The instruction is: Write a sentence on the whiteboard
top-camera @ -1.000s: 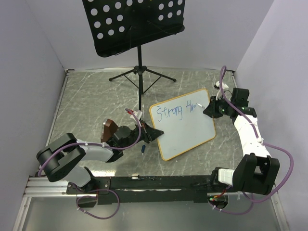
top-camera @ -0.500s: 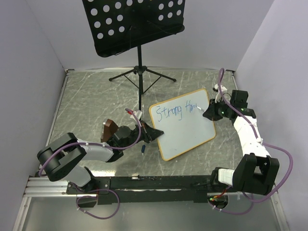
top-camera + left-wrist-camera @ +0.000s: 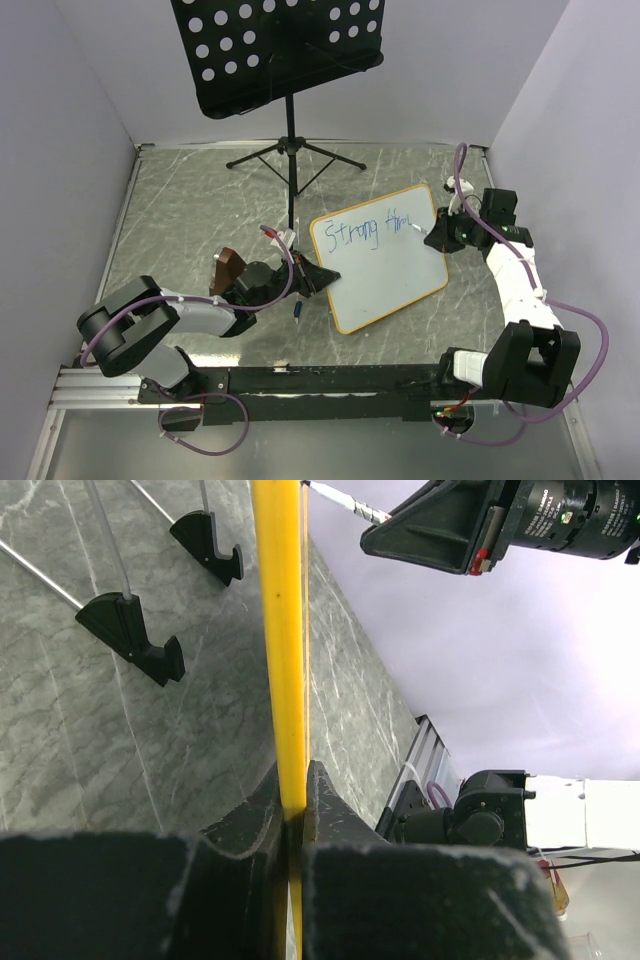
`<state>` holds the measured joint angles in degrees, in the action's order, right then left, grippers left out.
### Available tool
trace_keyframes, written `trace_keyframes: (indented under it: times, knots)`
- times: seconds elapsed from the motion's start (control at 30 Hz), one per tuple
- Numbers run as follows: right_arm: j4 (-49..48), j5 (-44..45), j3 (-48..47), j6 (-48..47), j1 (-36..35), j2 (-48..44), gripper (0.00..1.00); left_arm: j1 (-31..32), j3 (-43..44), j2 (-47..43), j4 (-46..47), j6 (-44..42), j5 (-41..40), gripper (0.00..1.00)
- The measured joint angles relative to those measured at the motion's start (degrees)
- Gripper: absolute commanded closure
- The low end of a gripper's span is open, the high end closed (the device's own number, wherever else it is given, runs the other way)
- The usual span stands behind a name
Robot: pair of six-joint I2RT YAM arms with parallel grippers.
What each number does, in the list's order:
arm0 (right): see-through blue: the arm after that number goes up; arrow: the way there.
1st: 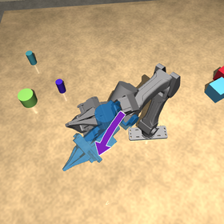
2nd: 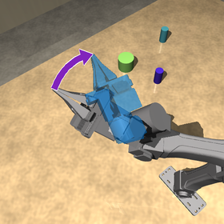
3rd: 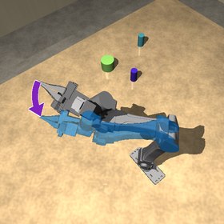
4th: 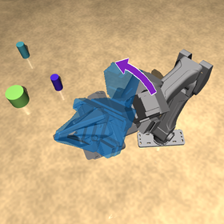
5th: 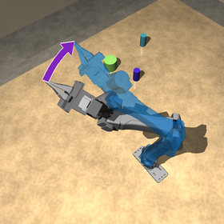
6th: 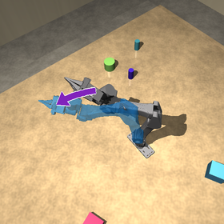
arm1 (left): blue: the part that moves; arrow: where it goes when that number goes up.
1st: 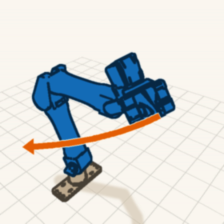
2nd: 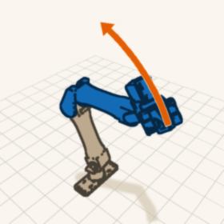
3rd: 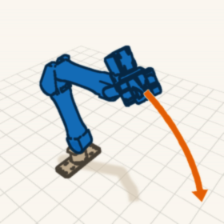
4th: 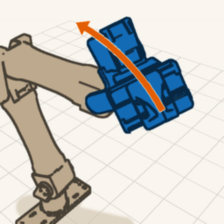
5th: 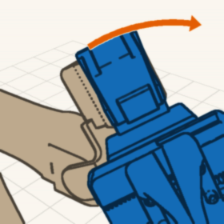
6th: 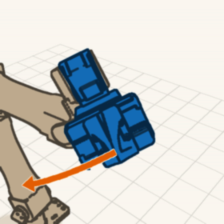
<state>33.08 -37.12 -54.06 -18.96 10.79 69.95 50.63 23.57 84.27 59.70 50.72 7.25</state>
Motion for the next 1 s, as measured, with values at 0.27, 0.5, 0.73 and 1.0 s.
trace_keyframes:
  times: [0.27, 0.5, 0.73, 1.0]
  knots:
    - [-0.5, 0.7, -2.5, 1.0, 0.1, 2.1, 1.00, 0.0, 0.0, 0.0, 0.0, 0.0, 0.0, 0.99]
    - [-1.6, 0.6, -4.1, 2.1, 0.1, 4.0, 1.00, 0.0, 0.0, 0.1, 0.0, 0.1, 0.0, 0.99]
    - [-1.9, 0.5, -4.1, 2.3, 0.1, 4.3, 1.00, -0.2, 0.0, 0.3, 0.0, 0.2, 0.0, 0.99]
    - [-1.5, 0.5, -1.1, 0.0, 0.4, 1.7, 1.00, -0.2, 0.0, 0.3, 0.0, 0.2, 0.0, 0.99]
